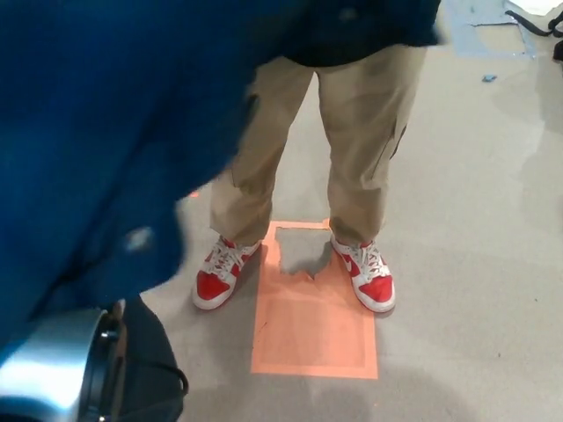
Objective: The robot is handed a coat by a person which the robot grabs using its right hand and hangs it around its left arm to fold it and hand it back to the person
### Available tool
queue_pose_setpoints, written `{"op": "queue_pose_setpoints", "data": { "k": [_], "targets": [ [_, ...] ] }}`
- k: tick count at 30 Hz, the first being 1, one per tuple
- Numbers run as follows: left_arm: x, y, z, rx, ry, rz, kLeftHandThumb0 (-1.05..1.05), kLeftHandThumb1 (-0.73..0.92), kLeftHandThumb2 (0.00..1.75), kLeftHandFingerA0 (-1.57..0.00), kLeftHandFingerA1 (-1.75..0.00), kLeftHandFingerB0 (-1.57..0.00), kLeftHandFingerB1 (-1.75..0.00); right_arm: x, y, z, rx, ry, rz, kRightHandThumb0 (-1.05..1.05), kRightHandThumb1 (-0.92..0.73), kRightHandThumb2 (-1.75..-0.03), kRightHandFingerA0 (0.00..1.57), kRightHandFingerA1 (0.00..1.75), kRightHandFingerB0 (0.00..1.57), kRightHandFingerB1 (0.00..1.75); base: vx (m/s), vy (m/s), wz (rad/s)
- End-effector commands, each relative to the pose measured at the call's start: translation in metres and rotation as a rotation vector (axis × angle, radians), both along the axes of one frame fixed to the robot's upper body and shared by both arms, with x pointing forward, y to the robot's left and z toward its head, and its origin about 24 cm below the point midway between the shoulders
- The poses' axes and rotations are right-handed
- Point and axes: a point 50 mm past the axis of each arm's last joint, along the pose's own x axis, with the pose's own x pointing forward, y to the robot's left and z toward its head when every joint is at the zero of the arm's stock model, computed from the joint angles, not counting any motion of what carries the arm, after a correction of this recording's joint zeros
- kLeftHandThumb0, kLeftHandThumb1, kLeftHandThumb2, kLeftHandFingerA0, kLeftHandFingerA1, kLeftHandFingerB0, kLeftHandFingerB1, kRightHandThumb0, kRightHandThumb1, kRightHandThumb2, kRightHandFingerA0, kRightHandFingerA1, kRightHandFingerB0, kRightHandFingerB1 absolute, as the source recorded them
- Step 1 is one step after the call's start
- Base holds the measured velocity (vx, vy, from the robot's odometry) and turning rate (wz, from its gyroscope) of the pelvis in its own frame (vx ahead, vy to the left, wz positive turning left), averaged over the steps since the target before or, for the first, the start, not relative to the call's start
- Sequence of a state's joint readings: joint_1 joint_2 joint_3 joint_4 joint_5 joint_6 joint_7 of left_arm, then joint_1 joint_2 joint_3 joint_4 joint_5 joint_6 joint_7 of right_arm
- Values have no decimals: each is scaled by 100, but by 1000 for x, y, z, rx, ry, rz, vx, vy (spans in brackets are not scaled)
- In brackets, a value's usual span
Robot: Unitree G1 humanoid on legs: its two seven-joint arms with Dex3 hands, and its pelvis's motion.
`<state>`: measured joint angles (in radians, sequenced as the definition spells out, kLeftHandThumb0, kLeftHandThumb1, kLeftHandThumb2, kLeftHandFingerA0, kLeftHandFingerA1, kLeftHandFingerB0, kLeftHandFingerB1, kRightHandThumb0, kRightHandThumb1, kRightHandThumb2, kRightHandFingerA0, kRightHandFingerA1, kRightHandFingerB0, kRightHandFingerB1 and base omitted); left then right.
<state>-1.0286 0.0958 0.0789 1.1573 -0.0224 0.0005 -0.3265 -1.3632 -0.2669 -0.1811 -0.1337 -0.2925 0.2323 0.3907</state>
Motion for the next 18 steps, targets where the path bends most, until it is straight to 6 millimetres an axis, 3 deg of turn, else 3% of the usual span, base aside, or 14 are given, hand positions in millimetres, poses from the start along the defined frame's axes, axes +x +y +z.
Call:
{"op": "queue_pose_setpoints", "data": {
  "k": [1, 5, 6, 7, 8, 9, 12, 13, 14, 15, 16, 17, 18],
  "targets": [
    [1, 36, 13, -39, -98, 131, -35, 54, 109, 0, -49, 0, -46, 7, -99, -56, 221, 286, -32, -29, -88, -66, 115, 63, 108, 73, 0, 0, 0],
    [1, 38, 14, -37, -106, 134, -36, 52, 108, 0, -48, 0, -47, 10, -118, -100, 226, 384, -170, -38, -81, -65, 116, 59, 111, 69, 0, 0, 0],
    [1, 37, 15, -45, -107, 139, -69, 83, 65, -19, -30, -20, -30, 13, -124, -116, 238, 414, -148, -33, -82, -64, 117, 61, 111, 70, 0, 0, 0],
    [1, 37, 16, -46, -108, 143, -69, 82, 65, -19, -30, -21, -30, 14, -127, -126, 244, 432, -162, -34, -83, -65, 115, 60, 110, 69, 0, 0, 0],
    [2, 39, 17, -50, -110, 149, -35, 54, 108, 0, -48, 0, -46, 20, -137, -153, 267, 505, -190, -29, -85, -65, 113, 62, 106, 71, 0, 0, 0],
    [1, 41, 17, -51, -114, 147, -35, 55, 109, 0, -48, 0, -46, 24, -147, -183, 297, 598, -217, -31, -84, -65, 116, 59, 110, 67, 0, 0, 0],
    [0, 42, 13, -38, -115, 135, -35, 55, 109, 0, -49, 0, -46, 28, -159, -217, 275, 682, -314, -31, -85, -65, 114, 57, 109, 66, 0, 0, 0],
    [-1, 43, 12, -32, -120, 130, -35, 54, 108, 0, -49, 0, -46, 30, -164, -236, 273, 727, -334, 5, -77, -62, 110, 70, 100, 75, 0, 0, 0],
    [-2, 44, 12, -28, -126, 129, -35, 54, 108, 0, -49, 0, -46, 31, -167, -246, 281, 745, -330, 5, -77, -62, 110, 70, 100, 75, 0, 0, 0],
    [-2, 45, 12, -26, -129, 125, -35, 54, 109, 0, -49, 0, -46, 35, -172, -279, 277, 857, -393, -27, -83, -65, 109, 58, 104, 67, 0, 0, 0],
    [-2, 45, 12, -24, -129, 124, -34, 55, 109, 0, -49, 0, -46, 36, -174, -301, 263, 928, -433, -30, -83, -66, 107, 57, 108, 70, 0, 0, 0],
    [-2, 46, 13, -25, -129, 126, -67, 82, 65, -15, -29, -22, -29, 36, -175, -312, 243, 978, -441, -27, -86, -66, 102, 56, 106, 69, 0, 0, 0],
    [-2, 46, 14, -27, -131, 128, -67, 82, 65, -15, -29, -22, -29, 37, -177, -321, 222, 1027, -445, -27, -86, -66, 102, 56, 106, 69, 0, 0, 0]
  ]
}}
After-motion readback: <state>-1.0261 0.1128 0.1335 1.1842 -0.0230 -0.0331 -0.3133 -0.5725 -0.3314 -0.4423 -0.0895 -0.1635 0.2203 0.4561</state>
